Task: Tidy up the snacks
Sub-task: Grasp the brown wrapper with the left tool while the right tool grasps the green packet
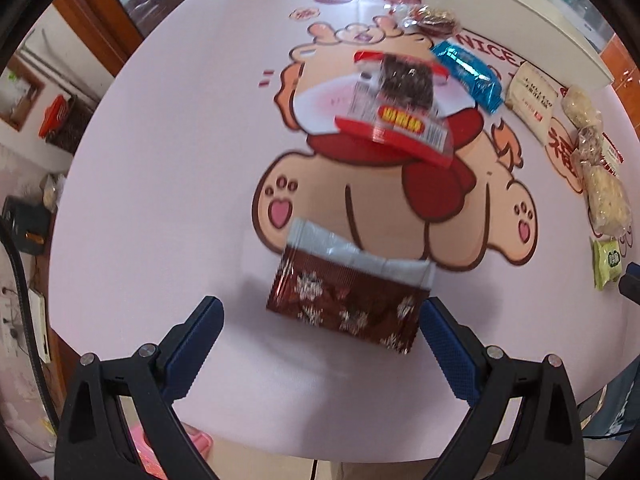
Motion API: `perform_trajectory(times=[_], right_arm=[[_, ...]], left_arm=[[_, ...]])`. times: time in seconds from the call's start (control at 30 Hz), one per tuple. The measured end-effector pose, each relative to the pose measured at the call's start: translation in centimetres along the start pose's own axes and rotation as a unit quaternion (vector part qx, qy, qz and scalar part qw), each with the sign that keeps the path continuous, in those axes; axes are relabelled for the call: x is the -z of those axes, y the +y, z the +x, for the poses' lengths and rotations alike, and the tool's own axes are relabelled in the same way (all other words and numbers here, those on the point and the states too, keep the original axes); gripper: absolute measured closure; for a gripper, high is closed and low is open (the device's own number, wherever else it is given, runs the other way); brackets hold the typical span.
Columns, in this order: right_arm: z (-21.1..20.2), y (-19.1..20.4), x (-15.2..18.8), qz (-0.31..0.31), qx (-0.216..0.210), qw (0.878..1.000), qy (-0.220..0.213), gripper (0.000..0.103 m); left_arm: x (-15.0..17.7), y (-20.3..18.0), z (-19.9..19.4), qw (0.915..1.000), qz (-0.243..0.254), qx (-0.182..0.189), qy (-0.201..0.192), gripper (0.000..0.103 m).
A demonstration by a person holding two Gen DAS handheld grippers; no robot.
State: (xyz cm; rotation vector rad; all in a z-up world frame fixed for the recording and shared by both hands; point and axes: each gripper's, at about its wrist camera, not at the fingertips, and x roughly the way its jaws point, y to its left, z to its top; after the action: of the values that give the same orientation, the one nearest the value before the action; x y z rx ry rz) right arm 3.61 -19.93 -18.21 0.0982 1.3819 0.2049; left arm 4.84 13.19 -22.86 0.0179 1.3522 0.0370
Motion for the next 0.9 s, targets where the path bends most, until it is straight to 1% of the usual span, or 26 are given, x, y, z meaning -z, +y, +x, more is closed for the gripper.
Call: perform_trajectory(times=[0.17,0.37,0.53,0.6,0.73,0.9], right_arm=[[0.8,1.0,0.3,-0.008,-0.004,1.000,0.007,0.045],[1.5,2.0,-0.1,-0.014,0.009,1.000,0.003,0.045],[2.1,2.0,-0.5,-0.012,0.024,1.000,0.004,0.045],[2.2,1.9,-0.7,-0.006,0.024,1.000,0.003,0.045],[2.2,1.4,-0.9,0.011,0.017,1.000,-0.001,0.045],[2.5,1.6,-1.3,0.024,0.023,0.999,0.000,0.043]], left_arm=[[1.0,0.6,1.1,0.9999,-0.013,0.002,0.005,0.005],[1.7,1.1,2.1,0.9991,-0.034,0.024,0.010,0.005],[2.0,0.3,2.0,0.9995,-0.024,0.022,0.003,0.005],[2.2,-0.1,1.8,0.9996,-0.015,0.023,-0.003,0.008],[2.1,-0.8,1.0,0.9995,-0.002,0.026,-0.015,0.019],[1.6,-1.3,0.6,0.9994,0.007,0.028,-0.021,0.025]])
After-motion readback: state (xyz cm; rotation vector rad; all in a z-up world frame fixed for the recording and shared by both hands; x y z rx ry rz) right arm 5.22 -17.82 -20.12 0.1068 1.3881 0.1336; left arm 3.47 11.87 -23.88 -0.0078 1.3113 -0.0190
